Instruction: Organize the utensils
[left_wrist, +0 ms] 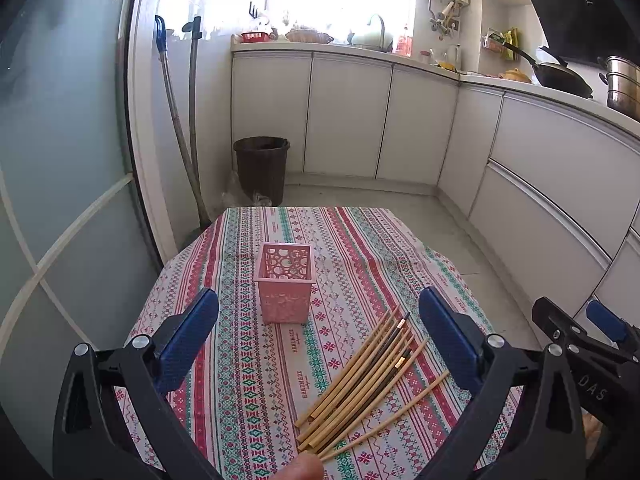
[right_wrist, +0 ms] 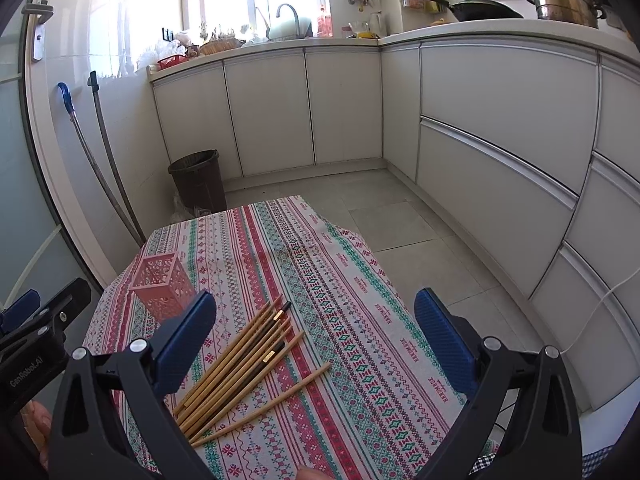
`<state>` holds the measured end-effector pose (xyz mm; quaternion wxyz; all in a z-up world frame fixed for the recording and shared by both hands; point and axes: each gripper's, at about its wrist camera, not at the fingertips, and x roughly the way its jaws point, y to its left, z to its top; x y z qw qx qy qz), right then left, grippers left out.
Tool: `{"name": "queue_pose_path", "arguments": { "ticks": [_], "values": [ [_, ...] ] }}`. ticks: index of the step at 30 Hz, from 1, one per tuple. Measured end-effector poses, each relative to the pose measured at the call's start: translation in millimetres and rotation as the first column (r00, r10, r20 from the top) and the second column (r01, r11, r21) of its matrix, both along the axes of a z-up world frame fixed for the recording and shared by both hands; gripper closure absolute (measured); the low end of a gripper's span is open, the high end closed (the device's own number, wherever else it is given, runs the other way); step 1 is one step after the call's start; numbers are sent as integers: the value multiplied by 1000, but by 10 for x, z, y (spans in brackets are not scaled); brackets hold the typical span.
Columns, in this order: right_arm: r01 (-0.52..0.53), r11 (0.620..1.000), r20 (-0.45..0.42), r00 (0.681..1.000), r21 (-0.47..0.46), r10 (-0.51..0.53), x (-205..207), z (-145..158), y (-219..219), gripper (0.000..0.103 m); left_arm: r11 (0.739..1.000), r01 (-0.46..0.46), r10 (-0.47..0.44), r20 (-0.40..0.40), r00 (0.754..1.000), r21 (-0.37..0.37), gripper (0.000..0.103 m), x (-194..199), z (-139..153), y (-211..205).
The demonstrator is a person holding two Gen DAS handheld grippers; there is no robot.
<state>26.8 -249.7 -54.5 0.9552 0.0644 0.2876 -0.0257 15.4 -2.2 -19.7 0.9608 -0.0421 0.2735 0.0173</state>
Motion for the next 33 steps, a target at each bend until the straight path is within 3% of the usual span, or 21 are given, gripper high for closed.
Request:
{"name": "queue_pose_path", "arguments": {
  "ticks": [33],
  "values": [
    [3,1000,-19,1000,1,-3,18,-42,-12,6,999,-32,31,-22,999,-15,7,31,-18,76]
  ]
}}
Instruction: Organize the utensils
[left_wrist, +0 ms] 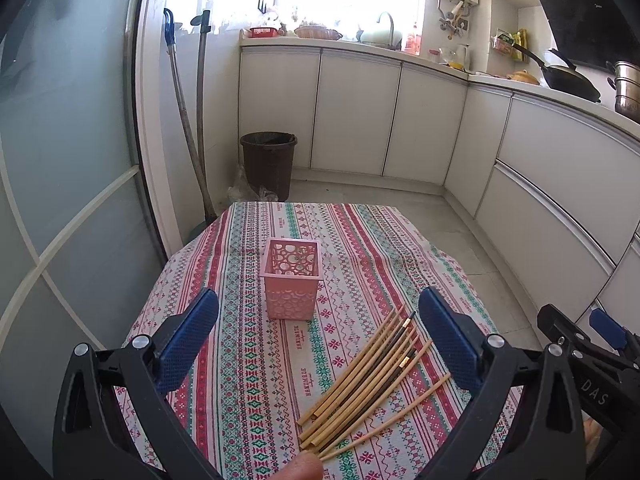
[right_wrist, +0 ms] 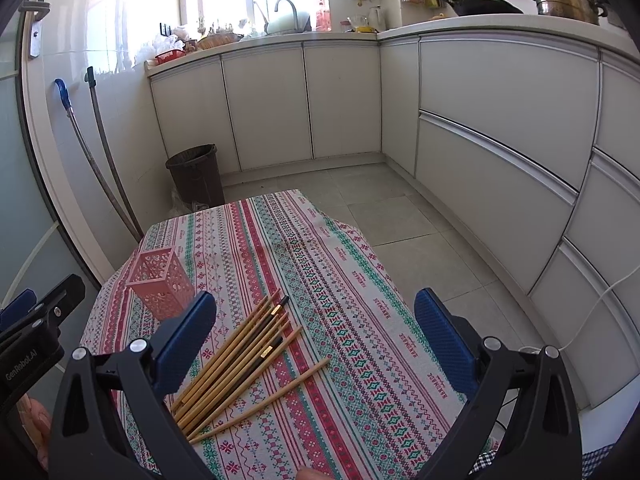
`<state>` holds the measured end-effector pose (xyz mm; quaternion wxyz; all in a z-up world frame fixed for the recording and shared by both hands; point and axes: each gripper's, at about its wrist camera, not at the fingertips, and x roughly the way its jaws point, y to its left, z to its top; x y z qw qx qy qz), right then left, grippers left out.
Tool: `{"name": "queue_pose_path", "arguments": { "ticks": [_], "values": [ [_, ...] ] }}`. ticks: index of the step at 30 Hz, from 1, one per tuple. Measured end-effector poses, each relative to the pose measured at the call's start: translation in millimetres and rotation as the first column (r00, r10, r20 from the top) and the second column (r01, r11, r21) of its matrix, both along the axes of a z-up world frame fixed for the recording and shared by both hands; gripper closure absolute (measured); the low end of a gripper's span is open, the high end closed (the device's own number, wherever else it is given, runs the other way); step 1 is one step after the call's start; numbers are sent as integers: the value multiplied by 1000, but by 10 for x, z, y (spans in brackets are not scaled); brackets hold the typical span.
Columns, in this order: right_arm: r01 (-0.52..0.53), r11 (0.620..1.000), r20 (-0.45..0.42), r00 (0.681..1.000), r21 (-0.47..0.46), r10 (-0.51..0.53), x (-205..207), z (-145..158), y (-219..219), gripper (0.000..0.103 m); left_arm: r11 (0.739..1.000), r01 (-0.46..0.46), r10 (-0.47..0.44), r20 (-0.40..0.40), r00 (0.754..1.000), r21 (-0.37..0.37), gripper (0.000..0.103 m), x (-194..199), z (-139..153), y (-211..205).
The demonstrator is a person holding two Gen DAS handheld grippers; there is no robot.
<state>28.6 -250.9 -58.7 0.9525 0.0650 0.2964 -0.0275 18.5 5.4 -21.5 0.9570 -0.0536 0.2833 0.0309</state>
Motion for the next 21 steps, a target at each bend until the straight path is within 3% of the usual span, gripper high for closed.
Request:
{"name": "queue_pose_path", "arguments": {
  "ticks": [4,7,10,12,15,17,18,20,21],
  "values": [
    [5,1000,-14,1000,15,-5,15,-5,-25,6,1000,-8,7,-59,998,-23,7,76,-81,38],
    [18,999,-29,999,40,-17,32,-12,-83,6,997,17,-27,-155,988,-69,7,193,-216,53],
    [56,990,-38,998,132,-52,89,77,-252,6,990,101,-126,-304,944,-96,7,423,-404,-72],
    [86,972,-23,996,219,-83,153,233,-426,6,982,180,-188,-389,902,-58,7,628,-462,-278],
    [112,923,2,993,369,-121,324,478,-732,6,964,267,-253,-387,887,-20,7,899,-345,-608],
    [99,883,-6,994,459,-108,498,515,-927,6,938,345,-338,-357,871,-45,7,1115,-239,-800],
    [101,864,-16,994,493,-106,563,478,-1010,6,916,395,-393,-369,842,-73,7,1272,-264,-914],
    [124,821,-49,992,557,-117,670,239,-1189,6,886,460,-424,-512,747,-62,7,1601,-555,-1127],
    [144,809,-80,990,570,-119,719,93,-1246,6,905,426,-326,-619,715,15,8,1791,-818,-1195]
  ]
}}
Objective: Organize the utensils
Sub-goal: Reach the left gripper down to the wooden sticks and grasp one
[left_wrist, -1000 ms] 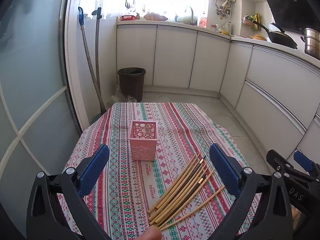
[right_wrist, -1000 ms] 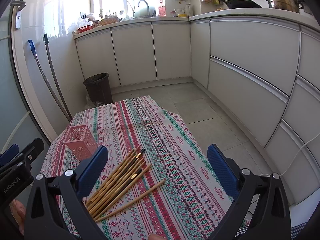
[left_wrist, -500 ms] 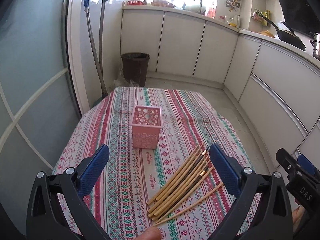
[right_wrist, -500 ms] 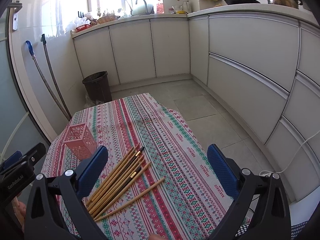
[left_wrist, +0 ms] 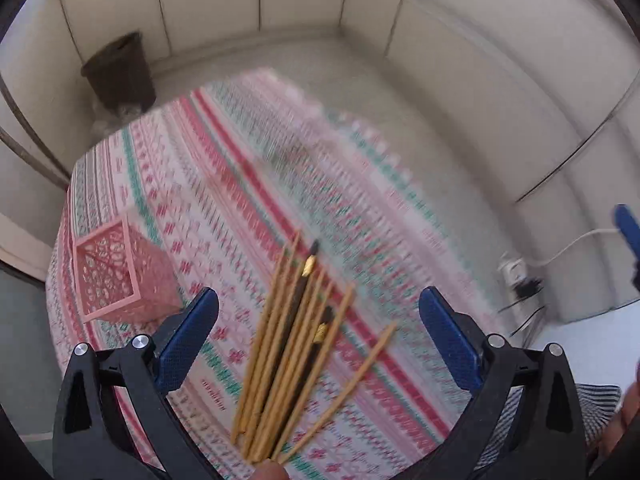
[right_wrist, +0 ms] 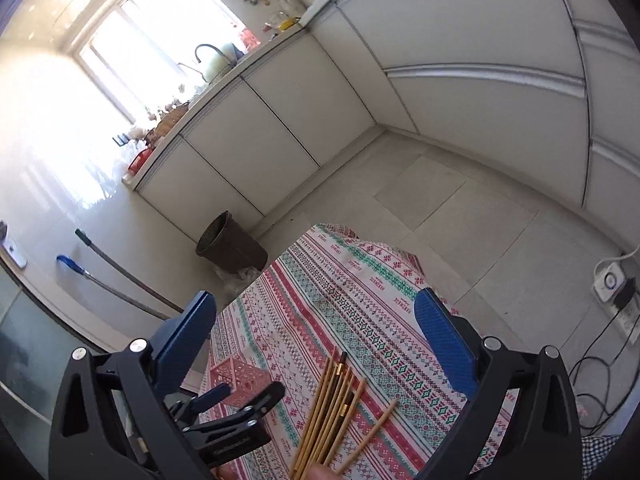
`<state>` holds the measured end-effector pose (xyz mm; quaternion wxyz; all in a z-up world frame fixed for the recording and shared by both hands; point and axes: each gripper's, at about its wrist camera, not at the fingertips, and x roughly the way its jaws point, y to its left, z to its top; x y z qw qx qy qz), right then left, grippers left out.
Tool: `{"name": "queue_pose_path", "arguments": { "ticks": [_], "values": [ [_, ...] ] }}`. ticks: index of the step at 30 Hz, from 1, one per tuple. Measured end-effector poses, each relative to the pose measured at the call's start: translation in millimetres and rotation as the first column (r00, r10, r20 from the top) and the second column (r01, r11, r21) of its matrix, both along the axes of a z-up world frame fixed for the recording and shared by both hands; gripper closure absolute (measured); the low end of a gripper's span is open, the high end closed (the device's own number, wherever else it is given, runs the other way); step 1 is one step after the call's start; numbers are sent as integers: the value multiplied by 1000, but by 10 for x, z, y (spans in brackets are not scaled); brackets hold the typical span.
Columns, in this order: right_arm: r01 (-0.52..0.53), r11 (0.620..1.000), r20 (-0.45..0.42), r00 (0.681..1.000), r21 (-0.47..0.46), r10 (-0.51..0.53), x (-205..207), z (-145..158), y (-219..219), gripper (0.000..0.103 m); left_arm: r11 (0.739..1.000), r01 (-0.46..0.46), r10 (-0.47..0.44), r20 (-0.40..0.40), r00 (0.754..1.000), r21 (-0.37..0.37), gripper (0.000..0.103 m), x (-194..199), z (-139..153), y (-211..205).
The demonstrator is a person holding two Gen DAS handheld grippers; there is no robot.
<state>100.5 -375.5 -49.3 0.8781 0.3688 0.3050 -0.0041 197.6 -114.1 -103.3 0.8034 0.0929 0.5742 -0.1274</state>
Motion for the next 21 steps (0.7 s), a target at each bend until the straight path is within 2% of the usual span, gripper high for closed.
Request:
{"name": "queue_pose_path", "arguments": {
  "ticks": [1,2,3,4,5,8,10,17,21],
  "values": [
    [-14,999,-72,997,43,17,97,-219,-63,6,997,-31,33,-23,999,70,11,114,-171,-13],
    [-43,991,-147,987,130,62,203,-423,-115,6,995,-44,47,-33,998,90,21,201,-297,-6],
    [-72,963,-198,972,259,126,295,-622,-149,6,996,-56,61,-71,996,70,27,319,-455,14],
    [-88,923,-232,955,373,185,362,-805,-157,6,996,-75,79,-114,990,46,27,404,-549,50],
    [-95,907,-252,944,411,213,405,-889,-149,6,995,-95,99,-154,983,29,30,492,-658,75],
    [-115,936,-265,941,334,210,455,-862,-66,6,993,-92,105,-208,972,73,39,676,-863,58],
    [-146,938,-254,939,314,231,482,-801,-9,6,991,-68,91,-214,973,111,45,750,-953,17],
    [-143,934,-291,925,328,244,507,-888,-65,6,986,-19,52,-197,979,165,59,921,-1104,-96],
    [-124,942,-311,924,312,225,493,-920,-77,6,987,-14,45,-197,979,158,68,986,-1161,-149]
  ]
}}
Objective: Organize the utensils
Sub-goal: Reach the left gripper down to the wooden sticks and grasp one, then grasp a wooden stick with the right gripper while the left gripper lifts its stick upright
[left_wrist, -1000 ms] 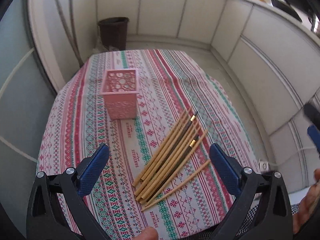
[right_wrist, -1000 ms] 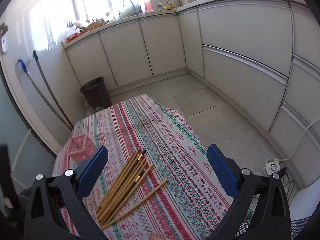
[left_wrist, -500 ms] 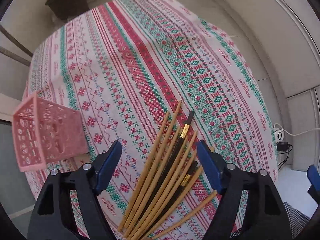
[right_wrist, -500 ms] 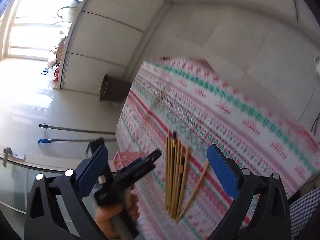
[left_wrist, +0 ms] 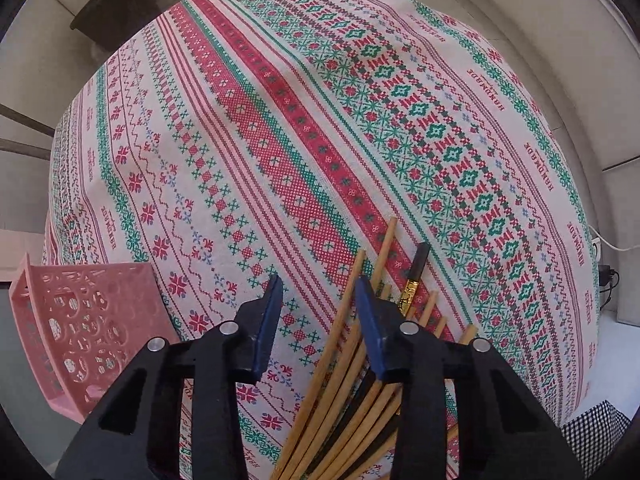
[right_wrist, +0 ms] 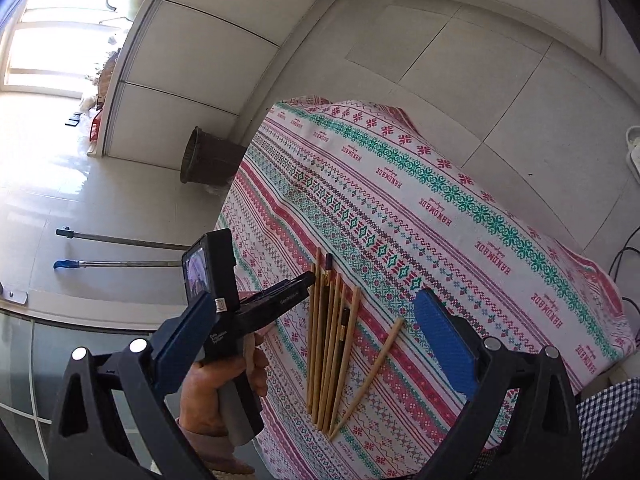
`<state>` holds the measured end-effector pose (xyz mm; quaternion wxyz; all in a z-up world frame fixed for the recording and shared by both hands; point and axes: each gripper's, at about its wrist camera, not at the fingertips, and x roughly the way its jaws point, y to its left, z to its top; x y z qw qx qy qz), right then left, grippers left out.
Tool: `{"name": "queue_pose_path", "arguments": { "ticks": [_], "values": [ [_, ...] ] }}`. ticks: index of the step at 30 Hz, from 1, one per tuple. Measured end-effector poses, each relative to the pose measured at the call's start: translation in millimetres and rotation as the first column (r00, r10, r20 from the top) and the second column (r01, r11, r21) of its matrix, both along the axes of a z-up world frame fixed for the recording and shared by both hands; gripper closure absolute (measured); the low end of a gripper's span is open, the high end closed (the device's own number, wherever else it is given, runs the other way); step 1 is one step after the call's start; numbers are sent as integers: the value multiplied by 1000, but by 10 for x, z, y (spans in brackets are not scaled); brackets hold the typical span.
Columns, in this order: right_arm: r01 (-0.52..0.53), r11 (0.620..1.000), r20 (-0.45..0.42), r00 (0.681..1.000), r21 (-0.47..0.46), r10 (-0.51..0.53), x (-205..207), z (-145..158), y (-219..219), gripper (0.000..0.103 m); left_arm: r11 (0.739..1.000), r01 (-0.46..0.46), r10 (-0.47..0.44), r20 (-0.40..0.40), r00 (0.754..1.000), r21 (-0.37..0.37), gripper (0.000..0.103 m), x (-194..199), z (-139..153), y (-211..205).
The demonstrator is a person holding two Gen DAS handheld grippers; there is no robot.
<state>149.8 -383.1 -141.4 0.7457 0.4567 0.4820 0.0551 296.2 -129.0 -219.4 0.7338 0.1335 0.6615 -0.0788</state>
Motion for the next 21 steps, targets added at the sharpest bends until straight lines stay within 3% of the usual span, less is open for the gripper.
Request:
{"name": "queue_pose_path", "arguments": {
  "ticks": [4,10,13,14,21],
  "values": [
    [15,1000,-17,1000,-4,-15,-9,-27,-21,6,1000,9,-9,12,1000,-26,70,-52,-75,24],
    [18,999,-81,996,-26,-20,6,-138,2,6,999,30,-31,-32,999,-31,71,-93,-182,71],
    [3,999,-147,989,-48,-10,13,-273,51,6,996,48,-50,-36,998,-74,89,-129,-207,142],
    [-3,999,-170,985,-53,-6,13,-327,79,6,996,59,-61,-31,998,-69,96,-162,-213,136],
    [-67,996,-309,950,-57,46,37,-761,331,8,993,74,-66,95,993,-94,96,-579,-150,247]
  ]
}}
